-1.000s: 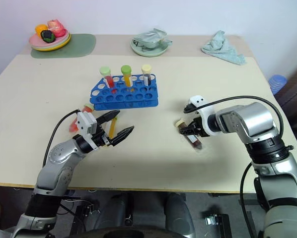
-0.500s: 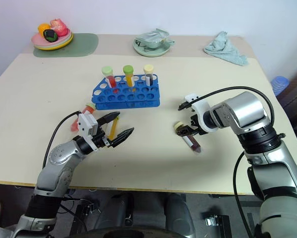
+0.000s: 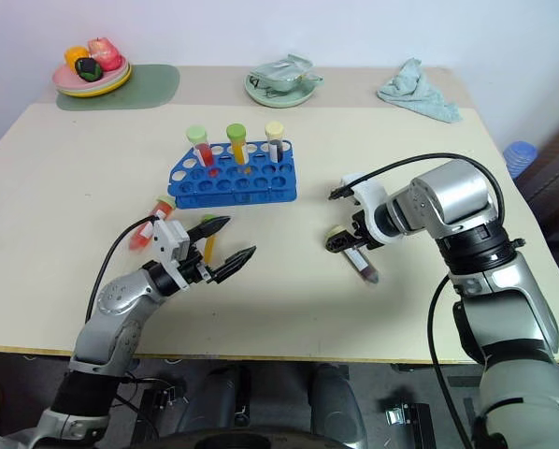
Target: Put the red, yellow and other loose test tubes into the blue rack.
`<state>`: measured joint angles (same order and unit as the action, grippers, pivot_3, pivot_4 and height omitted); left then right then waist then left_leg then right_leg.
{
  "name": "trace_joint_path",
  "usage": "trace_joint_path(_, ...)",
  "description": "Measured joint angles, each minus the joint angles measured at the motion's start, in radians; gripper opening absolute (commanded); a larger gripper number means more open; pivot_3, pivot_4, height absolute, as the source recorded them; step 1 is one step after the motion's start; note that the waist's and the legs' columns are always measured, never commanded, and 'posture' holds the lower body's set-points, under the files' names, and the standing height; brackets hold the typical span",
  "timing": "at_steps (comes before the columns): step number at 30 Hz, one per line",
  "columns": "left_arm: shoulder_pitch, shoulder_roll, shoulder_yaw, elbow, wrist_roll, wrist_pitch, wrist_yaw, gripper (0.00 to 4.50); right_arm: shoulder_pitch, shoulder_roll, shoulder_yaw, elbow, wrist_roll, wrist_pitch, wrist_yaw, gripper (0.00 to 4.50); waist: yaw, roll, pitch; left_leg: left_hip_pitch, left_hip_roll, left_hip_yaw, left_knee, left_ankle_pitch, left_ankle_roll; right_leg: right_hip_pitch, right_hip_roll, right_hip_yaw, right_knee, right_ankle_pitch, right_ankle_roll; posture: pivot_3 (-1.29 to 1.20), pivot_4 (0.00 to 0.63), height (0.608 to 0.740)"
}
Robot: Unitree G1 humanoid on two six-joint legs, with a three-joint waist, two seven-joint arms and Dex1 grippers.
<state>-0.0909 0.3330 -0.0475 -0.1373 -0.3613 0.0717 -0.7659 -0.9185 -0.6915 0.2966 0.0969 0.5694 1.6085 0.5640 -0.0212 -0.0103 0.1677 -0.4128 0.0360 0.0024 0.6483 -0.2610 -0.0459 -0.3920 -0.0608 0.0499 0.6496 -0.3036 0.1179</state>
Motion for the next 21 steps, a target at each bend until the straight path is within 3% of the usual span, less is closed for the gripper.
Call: trace_joint_path(21, 0.018, 0.008, 0.0, -0.033, 0.0, 0.011, 0.016, 4.5, -0.043, 0.085, -0.015, 0.069, 0.003, 0.0, -0.07, 4.29, -0.024, -0.001, -0.001, 0.002, 0.003, 0.0, 0.0, 0.0, 0.0, 0.001, 0.003, 0.0, 0.001, 0.0, 0.0, 0.0, 0.15, 0.74)
